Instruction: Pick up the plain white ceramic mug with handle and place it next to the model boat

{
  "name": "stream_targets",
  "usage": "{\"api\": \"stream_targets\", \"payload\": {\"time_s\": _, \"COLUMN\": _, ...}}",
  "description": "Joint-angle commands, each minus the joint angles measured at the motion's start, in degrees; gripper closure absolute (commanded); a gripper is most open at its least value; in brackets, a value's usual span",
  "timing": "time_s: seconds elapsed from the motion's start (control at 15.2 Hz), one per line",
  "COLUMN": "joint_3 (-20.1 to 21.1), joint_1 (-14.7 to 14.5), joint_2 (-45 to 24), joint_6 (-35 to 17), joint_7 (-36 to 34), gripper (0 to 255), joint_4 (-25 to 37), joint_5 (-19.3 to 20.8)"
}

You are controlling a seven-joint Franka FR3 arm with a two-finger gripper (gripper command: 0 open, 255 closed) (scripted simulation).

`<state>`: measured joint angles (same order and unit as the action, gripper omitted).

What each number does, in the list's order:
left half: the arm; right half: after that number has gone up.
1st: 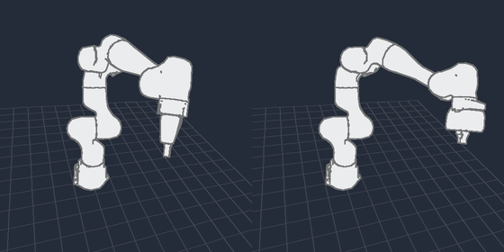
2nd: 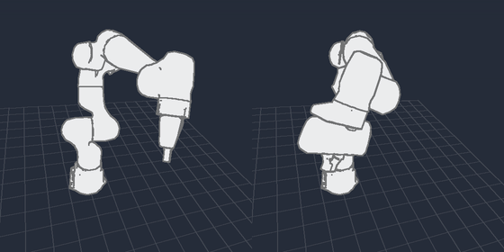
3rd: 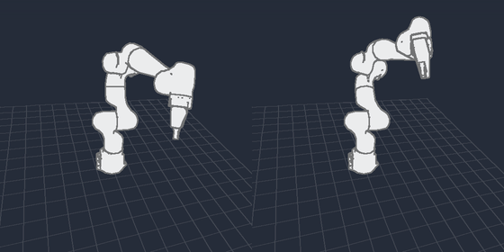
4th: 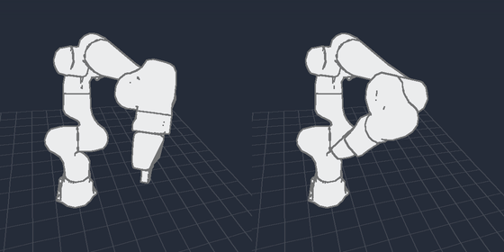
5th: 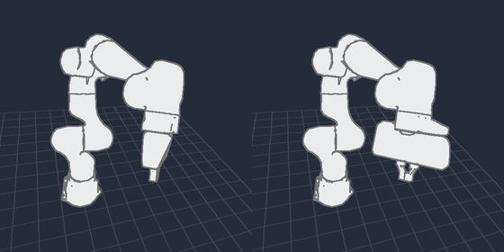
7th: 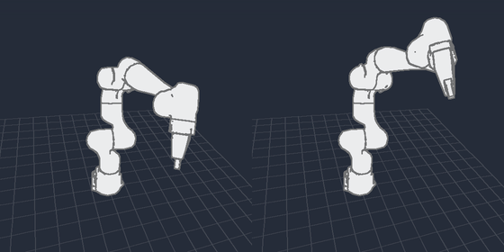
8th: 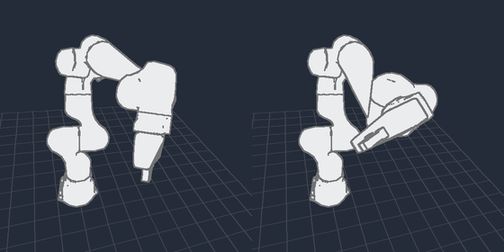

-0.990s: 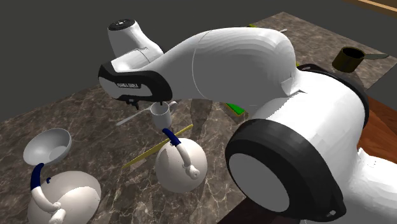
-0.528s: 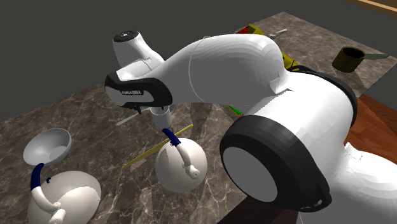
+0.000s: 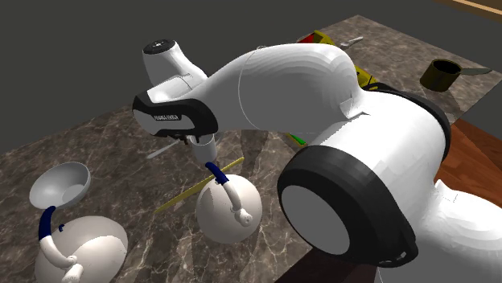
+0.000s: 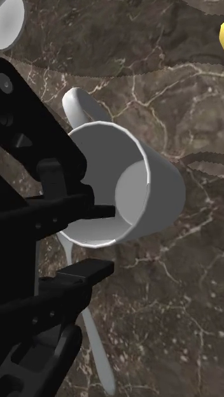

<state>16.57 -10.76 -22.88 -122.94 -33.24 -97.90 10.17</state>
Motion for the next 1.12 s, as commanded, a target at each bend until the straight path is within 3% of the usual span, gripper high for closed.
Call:
{"api": "stream_targets", "payload": {"time_s": 0.0, "joint_3": 0.00, "joint_1": 0.00, "joint_2": 0.00, "joint_6": 0.00, "joint_7": 0.00, "gripper": 255, "joint_4": 0.00, "joint_5": 0.00}}
{"api": "stream_targets", "payload": {"time_s": 0.46, "joint_3": 0.00, "joint_1": 0.00, "joint_2": -0.01, "joint_6": -0.01, "joint_7": 0.00, "gripper": 255, "joint_4": 0.00, "joint_5": 0.00}}
{"api": "stream_targets", "payload": {"time_s": 1.06, "joint_3": 0.46, "joint_1": 0.17, "joint_2": 2.35, "joint_6": 5.92, "joint_7": 0.87, "gripper": 255, "joint_4": 3.70, "joint_5": -1.09}}
